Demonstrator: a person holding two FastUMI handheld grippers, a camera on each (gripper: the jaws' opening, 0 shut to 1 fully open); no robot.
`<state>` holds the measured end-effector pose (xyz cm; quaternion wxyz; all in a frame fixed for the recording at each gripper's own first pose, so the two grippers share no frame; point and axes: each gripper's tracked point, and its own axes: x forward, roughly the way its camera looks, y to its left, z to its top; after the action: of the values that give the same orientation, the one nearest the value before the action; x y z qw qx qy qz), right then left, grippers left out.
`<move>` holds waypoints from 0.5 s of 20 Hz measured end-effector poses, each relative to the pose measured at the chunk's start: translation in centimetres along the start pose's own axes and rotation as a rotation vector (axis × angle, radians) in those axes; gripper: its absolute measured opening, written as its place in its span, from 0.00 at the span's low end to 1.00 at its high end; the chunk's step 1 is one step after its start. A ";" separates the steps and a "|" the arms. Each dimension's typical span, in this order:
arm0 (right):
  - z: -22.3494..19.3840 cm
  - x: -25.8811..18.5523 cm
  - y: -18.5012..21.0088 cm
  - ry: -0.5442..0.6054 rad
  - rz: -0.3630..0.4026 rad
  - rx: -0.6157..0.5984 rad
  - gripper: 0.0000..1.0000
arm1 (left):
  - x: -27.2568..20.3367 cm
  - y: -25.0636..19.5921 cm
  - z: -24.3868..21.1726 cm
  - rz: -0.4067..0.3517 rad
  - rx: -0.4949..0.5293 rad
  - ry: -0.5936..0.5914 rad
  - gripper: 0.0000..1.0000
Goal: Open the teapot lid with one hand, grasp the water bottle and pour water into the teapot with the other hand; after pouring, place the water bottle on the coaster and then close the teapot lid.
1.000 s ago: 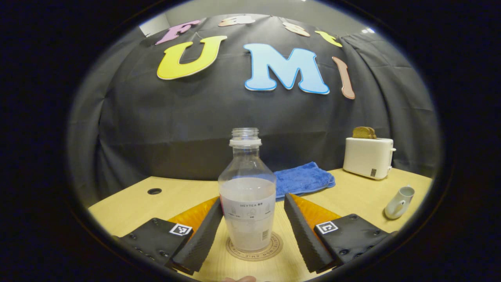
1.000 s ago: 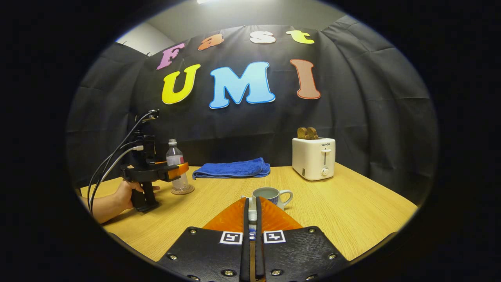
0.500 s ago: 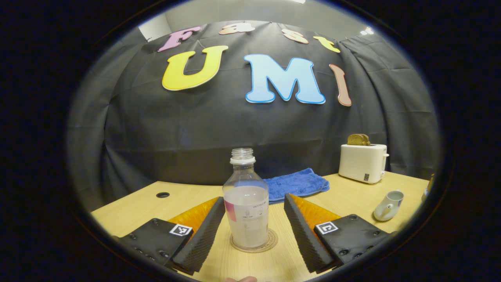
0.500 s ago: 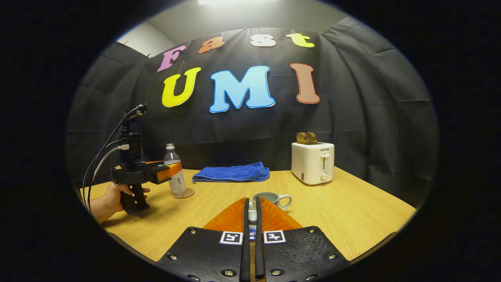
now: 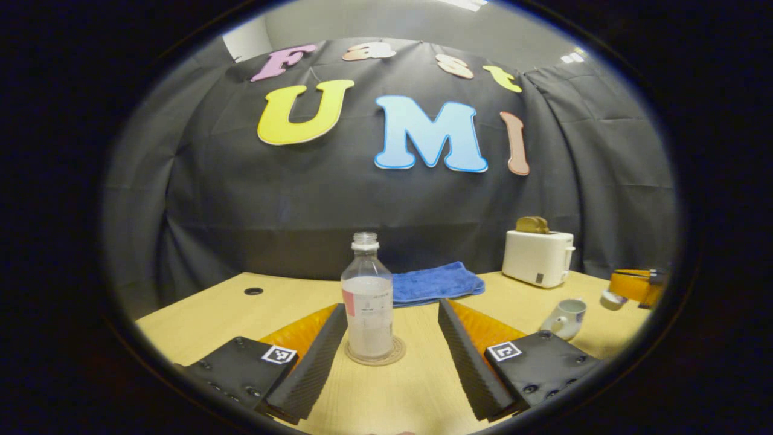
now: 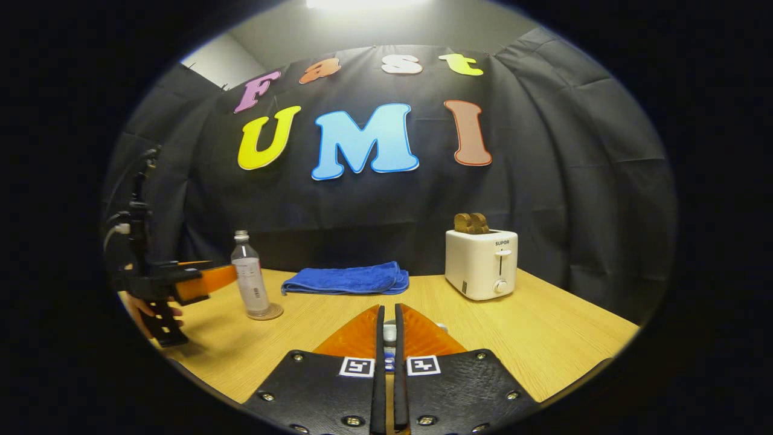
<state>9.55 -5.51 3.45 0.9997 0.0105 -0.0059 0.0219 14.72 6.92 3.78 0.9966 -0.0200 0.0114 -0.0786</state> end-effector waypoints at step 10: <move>-0.8 5.5 -0.3 -0.007 -0.070 -0.062 0.05 | -8.8 -3.1 0.9 -0.041 -0.005 -0.047 1.00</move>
<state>15.06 -5.58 2.66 0.9997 -0.0204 -0.0095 -0.0134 5.54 5.30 4.98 0.9948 -0.0247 -0.0121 -0.0984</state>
